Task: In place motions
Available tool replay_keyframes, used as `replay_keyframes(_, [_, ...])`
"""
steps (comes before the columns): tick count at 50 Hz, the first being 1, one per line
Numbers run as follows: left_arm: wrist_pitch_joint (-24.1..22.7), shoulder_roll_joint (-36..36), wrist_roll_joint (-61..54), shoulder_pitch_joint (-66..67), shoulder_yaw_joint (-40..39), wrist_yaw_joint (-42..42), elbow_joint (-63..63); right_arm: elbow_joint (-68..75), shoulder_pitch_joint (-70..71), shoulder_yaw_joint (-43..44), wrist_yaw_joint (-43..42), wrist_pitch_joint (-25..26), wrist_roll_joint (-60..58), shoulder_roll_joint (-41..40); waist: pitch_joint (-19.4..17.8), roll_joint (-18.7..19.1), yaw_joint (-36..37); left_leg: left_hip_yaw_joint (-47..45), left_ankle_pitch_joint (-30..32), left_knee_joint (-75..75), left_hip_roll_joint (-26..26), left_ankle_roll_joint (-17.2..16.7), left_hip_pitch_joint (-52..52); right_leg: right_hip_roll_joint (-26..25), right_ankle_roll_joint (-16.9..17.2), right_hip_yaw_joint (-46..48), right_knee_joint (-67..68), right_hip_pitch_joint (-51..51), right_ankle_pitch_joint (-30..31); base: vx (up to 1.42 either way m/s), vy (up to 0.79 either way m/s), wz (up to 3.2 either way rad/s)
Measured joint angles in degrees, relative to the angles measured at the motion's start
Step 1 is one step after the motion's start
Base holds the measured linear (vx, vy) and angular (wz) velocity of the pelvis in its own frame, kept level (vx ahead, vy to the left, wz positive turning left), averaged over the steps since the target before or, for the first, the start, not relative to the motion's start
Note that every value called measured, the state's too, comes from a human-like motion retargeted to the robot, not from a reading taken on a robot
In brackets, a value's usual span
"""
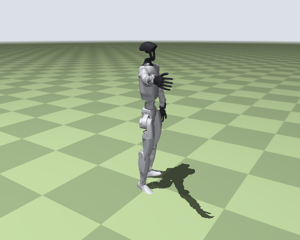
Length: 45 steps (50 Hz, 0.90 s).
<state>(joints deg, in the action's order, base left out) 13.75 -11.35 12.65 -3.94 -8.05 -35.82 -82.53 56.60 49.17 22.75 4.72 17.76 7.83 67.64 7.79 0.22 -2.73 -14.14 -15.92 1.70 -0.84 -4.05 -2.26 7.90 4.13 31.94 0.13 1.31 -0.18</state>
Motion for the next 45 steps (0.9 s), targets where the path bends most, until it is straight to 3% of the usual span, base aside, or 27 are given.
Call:
replay_keyframes(5, [0.55,-0.88,3.42,0.64,-0.88,-1.24,-4.93,-22.24,24.75,-31.87,-11.36,0.32,-11.17,0.12,0.84,1.31,-2.5,-1.47,-0.29,-0.44,-0.08,-0.11,0.93,-0.02,-0.27,-1.66,0.42,0.71,0.06,0.01,-0.02,-0.28])
replay_keyframes(13, [3.99,-1.87,10.18,1.01,-1.73,-6.71,-13.11,-69.81,57.84,-69.44,-23.64,4.39,-51.59,10.29,0.65,-0.2,-3.08,-1.78,-0.25,-1.15,-0.15,-0.54,1.87,-0.19,-0.58,-2.11,0.54,0.48,-0.34,0.0,-0.07,0.05])
replay_keyframes(16, [3.6,-1.09,10.16,2.7,-2.75,-6.74,-13.76,-82.83,71.3,-82.92,-26.52,-1.1,-58.05,6.99,1.36,-0.09,-3.94,-1.54,-0.25,-1.21,-0.29,-0.71,1.81,-0.38,-0.6,-1.67,0.4,0.22,-0.58,0.05,-0.11,0.19])
replay_keyframes(20, [3.27,0.87,9.24,3.3,-3.76,-5.39,-14.7,-88.37,75.26,-88.03,-34.58,-7.8,-53.25,5.15,1.46,0.63,-3.24,-1.19,-0.48,-1.29,-0.39,-0.73,2.16,-0.74,-0.69,-1.58,0.36,-0.16,-0.85,0.01,-0.01,0.02])
replay_keyframes(23, [2.82,2.02,6.76,3.46,-4.72,-3.23,-14.88,-80.67,73.15,-85.96,-39.42,-9.54,-47.52,9.68,1.29,1.24,-2.76,-1.11,-0.63,-1.39,-0.54,-0.63,2.25,-1.0,-0.63,-1.73,0.46,-0.13,-0.94,0.0,0.0,0.0])
replay_keyframes(25, [2.1,2.57,3.93,3.98,-5.31,-1.38,-14.88,-70.75,70.65,-83.88,-38.94,-7.81,-45.69,12.33,1.76,1.57,-3.07,-1.03,-0.64,-1.33,-0.66,-0.68,1.91,-1.05,-0.6,-1.66,0.44,0.1,-0.97,0.0,0.0,0.0])
replay_keyframes(29, [2.07,2.91,-0.86,4.96,-6.76,0.76,-14.88,-40.33,60.56,-75.24,-35.69,-4.01,-40.11,10.99,3.07,1.77,-3.72,-1.15,-0.74,-1.15,-0.68,-0.68,1.33,-1.05,-0.61,-1.77,0.3,0.64,-0.86,0.0,0.0,0.0])
replay_keyframes(36, [3.72,2.29,-0.79,2.95,-8.53,-1.19,-13.81,6.17,39.01,-39.66,-15.36,3.45,-16.54,4.91,3.69,1.28,-2.09,-1.1,-0.98,-0.97,-0.95,-0.6,1.08,-1.23,-0.45,-1.39,0.11,0.89,-0.63,0.0,0.0,0.0])
replay_keyframes(41, [2.29,3.23,1.1,3.47,-9.32,-3.13,-9.25,28.03,31.48,-19.66,1.72,8.87,7.09,7.43,3.95,1.65,-1.07,-0.83,-1.1,-0.76,-1.2,-0.57,0.81,-1.6,-0.45,-1.41,0.02,1.32,-0.55,0.0,0.0,0.0])
replay_keyframes(43, [1.67,3.84,1.4,3.77,-9.34,-3.1,-8.71,30.45,28.7,-12.96,1.68,10.37,15.55,7.36,4.02,2.47,-1.14,-1.04,-1.14,-0.81,-1.28,-0.56,0.8,-1.76,-0.46,-1.67,0.03,1.57,-0.58,-0.03,0.06,-0.13])
replay_keyframes(45, [1.63,3.74,1.54,3.86,-9.45,-2.37,-9.65,27.44,23.91,-5.42,-5.76,6.19,26.51,4.39,4.45,3.02,-1.64,-1.3,-1.21,-0.81,-1.33,-0.55,0.69,-1.92,-0.5,-2.03,0.04,1.93,-0.6,0.0,0.08,-0.15])
